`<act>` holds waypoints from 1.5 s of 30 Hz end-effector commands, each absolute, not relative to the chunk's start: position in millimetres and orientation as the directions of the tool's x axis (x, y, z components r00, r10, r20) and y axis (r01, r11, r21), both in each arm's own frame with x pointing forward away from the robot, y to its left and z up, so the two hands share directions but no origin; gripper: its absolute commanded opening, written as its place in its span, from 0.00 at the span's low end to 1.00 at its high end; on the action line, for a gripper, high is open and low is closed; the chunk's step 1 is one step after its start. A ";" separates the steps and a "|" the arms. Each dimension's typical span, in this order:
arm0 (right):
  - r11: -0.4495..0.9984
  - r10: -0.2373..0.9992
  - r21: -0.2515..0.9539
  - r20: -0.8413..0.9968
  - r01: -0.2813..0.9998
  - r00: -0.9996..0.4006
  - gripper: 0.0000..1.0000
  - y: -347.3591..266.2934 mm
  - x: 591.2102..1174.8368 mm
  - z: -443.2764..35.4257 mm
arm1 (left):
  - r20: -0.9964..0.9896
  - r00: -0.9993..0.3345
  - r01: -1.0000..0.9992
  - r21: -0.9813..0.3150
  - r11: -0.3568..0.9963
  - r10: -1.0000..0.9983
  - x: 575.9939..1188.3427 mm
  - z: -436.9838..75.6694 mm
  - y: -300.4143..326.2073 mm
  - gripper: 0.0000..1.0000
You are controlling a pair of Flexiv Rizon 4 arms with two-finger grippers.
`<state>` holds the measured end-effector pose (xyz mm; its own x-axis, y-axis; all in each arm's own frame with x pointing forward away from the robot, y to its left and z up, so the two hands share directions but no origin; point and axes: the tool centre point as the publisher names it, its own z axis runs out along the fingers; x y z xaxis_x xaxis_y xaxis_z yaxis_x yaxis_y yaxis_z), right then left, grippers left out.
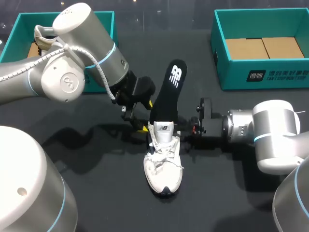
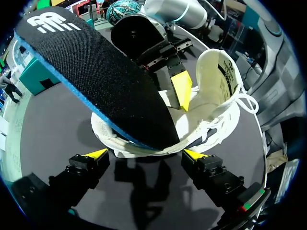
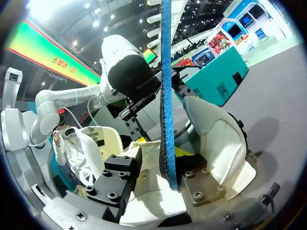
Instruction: Take the shoe out of the shoebox, open the shoe tongue, remove and reinsert the insole, then place the shoe into the shoebox
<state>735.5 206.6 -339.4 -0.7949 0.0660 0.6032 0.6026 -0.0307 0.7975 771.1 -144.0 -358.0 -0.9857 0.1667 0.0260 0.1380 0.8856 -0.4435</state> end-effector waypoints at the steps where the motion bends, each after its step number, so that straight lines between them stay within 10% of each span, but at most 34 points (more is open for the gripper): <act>1: -0.028 0.071 0.803 0.595 0.595 -0.801 0.38 208.8 733.8 -342.2 | 0.026 -0.986 0.139 -0.443 0.886 0.167 771.2 -358.3 -144.0 1.00; 15: -0.084 0.086 0.808 0.589 0.583 -0.804 0.34 206.2 744.4 -332.2 | 0.026 -0.986 0.139 -0.443 0.886 0.167 771.2 -358.3 -144.0 1.00; 19: -0.117 0.091 0.798 0.602 0.592 -0.793 0.00 205.9 747.8 -332.5 | 0.026 -0.986 0.139 -0.443 0.886 0.167 771.2 -358.3 -144.0 1.00; 45: 0.020 0.123 0.770 0.632 0.638 -0.765 0.00 194.5 728.7 -343.6 | 0.026 -0.986 0.139 -0.443 0.886 0.167 771.2 -358.3 -144.0 1.00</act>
<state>734.3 196.1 -339.1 -0.7658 0.1300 0.6299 0.6362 0.0095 0.7715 771.2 -144.0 -358.0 -0.9857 0.1667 0.0262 0.1380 0.8856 -0.4435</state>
